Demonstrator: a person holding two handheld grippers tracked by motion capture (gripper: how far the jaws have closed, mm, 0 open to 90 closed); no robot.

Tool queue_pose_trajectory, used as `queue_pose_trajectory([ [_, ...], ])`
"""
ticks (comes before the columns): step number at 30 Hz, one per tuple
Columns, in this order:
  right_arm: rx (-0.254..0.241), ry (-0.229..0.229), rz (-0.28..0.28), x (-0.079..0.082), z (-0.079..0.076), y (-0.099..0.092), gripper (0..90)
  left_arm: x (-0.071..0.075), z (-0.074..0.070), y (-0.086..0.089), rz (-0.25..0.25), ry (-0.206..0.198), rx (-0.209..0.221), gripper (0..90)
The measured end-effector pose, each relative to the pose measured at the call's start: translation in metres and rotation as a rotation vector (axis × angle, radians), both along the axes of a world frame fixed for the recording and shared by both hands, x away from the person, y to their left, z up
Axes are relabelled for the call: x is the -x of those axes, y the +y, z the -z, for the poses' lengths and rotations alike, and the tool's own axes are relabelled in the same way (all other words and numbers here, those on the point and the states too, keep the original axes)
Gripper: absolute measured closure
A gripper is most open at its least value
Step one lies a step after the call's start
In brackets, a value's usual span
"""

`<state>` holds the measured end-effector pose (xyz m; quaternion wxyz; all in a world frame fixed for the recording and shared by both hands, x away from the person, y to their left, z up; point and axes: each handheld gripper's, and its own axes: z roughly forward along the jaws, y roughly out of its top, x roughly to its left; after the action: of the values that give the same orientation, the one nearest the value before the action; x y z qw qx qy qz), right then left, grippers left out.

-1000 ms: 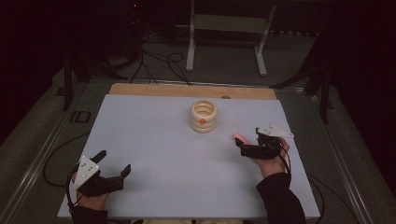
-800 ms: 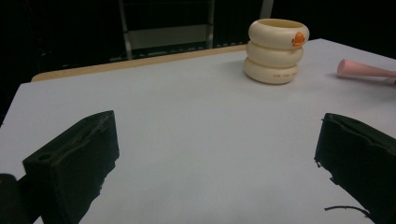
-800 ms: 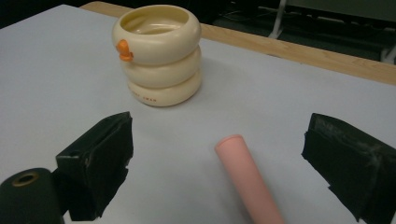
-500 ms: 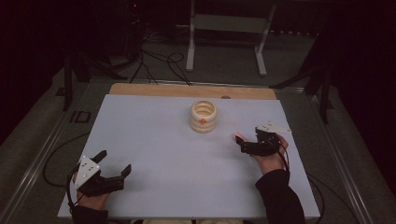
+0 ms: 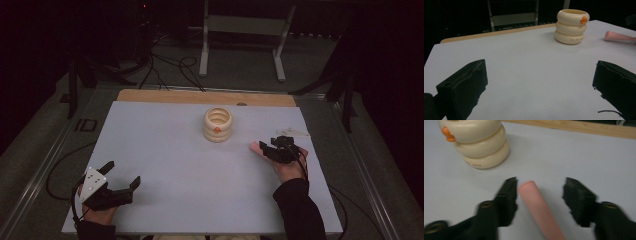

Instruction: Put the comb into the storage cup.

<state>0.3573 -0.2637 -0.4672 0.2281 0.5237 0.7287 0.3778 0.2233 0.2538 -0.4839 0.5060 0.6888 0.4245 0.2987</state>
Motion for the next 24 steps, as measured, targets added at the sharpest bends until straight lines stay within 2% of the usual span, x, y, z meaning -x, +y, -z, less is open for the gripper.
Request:
queue_pose_trajectory([
  [1, -0.001, 0.005, 0.001, -0.001, 0.001, -0.001, 61.7, 0.000, 0.000, 0.000, 0.000, 0.000, 0.000, 0.4],
  [2, -0.001, 0.005, 0.001, -0.001, 0.001, -0.001, 61.7, 0.000, 0.000, 0.000, 0.000, 0.000, 0.000, 0.4],
  [3, -0.005, 0.011, 0.003, -0.002, 0.001, -0.001, 67.5, 0.000, 0.000, 0.000, 0.000, 0.000, 0.000, 0.4],
  [4, -0.005, 0.011, 0.003, -0.002, 0.001, -0.001, 67.5, 0.000, 0.000, 0.000, 0.000, 0.001, -0.003, 0.4],
  [5, -0.009, 0.031, 0.013, -0.004, 0.004, -0.003, 83.7, 0.000, 0.000, 0.000, 0.000, 0.001, -0.001, 0.4],
  [6, -0.007, 0.038, 0.016, -0.005, 0.005, -0.004, 88.7, 0.000, 0.000, 0.000, 0.000, 0.001, -0.003, 0.4],
  [9, 0.005, 0.060, 0.028, -0.008, 0.007, -0.004, 89.6, 0.000, 0.000, 0.000, 0.000, 0.000, -0.001, 0.4],
  [11, 0.043, 0.087, 0.037, -0.012, 0.009, -0.002, 89.8, 0.000, 0.000, 0.000, 0.000, 0.001, -0.003, 0.4],
  [18, 0.069, 0.086, 0.047, -0.021, 0.000, 0.002, 89.9, 0.000, 0.000, 0.000, -0.002, -0.002, -0.001, 0.4],
  [22, 0.070, 0.091, 0.056, -0.024, 0.001, 0.001, 89.9, 0.000, 0.000, 0.001, -0.003, -0.002, 0.000, 0.4],
  [24, 0.077, 0.110, 0.067, -0.027, 0.004, 0.000, 89.9, 0.000, 0.000, 0.000, -0.003, -0.002, 0.001, 0.4],
])
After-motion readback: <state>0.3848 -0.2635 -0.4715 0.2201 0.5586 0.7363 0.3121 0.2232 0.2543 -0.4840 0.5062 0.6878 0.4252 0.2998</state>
